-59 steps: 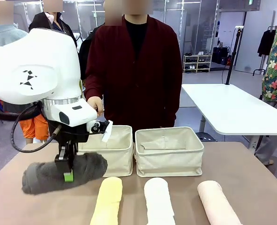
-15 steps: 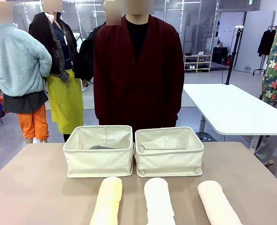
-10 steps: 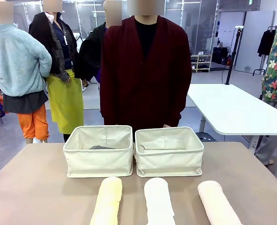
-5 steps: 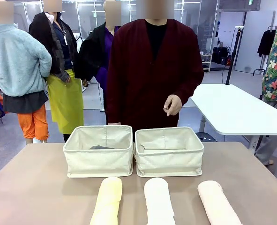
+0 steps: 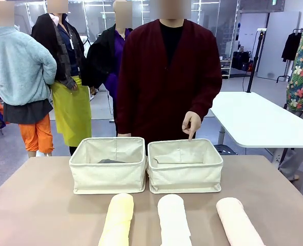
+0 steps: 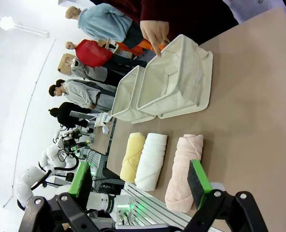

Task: Divide the towels into two baskets.
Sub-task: Pick up one hotel-folded towel from the bottom of the table and place it in the Fabric basket indicated by the person.

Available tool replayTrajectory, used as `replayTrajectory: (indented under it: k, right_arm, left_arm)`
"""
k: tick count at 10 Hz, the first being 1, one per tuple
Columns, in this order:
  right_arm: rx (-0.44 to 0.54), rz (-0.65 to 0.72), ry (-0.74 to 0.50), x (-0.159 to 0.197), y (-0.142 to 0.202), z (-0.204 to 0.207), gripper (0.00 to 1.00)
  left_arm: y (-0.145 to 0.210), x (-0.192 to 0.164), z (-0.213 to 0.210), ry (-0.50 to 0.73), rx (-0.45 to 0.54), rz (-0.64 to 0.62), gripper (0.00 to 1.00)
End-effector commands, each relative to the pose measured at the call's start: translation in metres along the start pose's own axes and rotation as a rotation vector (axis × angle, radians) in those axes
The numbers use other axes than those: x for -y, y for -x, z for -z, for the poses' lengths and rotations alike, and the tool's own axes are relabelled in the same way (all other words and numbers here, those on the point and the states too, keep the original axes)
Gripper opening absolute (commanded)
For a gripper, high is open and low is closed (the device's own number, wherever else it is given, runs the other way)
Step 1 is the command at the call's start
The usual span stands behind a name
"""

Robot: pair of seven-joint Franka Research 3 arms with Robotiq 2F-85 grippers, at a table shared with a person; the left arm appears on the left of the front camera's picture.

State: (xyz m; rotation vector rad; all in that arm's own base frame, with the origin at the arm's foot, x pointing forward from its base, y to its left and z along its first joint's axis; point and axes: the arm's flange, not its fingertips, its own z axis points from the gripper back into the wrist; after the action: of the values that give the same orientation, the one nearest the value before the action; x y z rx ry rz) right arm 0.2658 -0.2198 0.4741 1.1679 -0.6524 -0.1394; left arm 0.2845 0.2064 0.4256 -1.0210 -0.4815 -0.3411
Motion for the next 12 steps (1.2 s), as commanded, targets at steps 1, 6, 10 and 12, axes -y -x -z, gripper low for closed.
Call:
replayTrajectory:
  k: [1,6,10,12]
  right_arm:
    - [0.0,0.0,0.0,0.0,0.0,0.0,1.0]
    - [-0.439,-0.087,0.38,-0.07,0.002,0.152,1.0]
    - [-0.537,-0.058,0.629,-0.053,0.05,0.233,1.0]
    - [-0.532,-0.056,0.764,-0.033,0.071,0.257,1.0]
  left_arm:
    - [0.002,0.0,-0.001,0.014,0.014,0.014,1.0]
    - [0.002,0.0,-0.001,0.014,0.014,0.014,1.0]
    - [0.002,0.0,-0.001,0.014,0.014,0.014,1.0]
    - [0.002,0.0,-0.001,0.014,0.014,0.014,1.0]
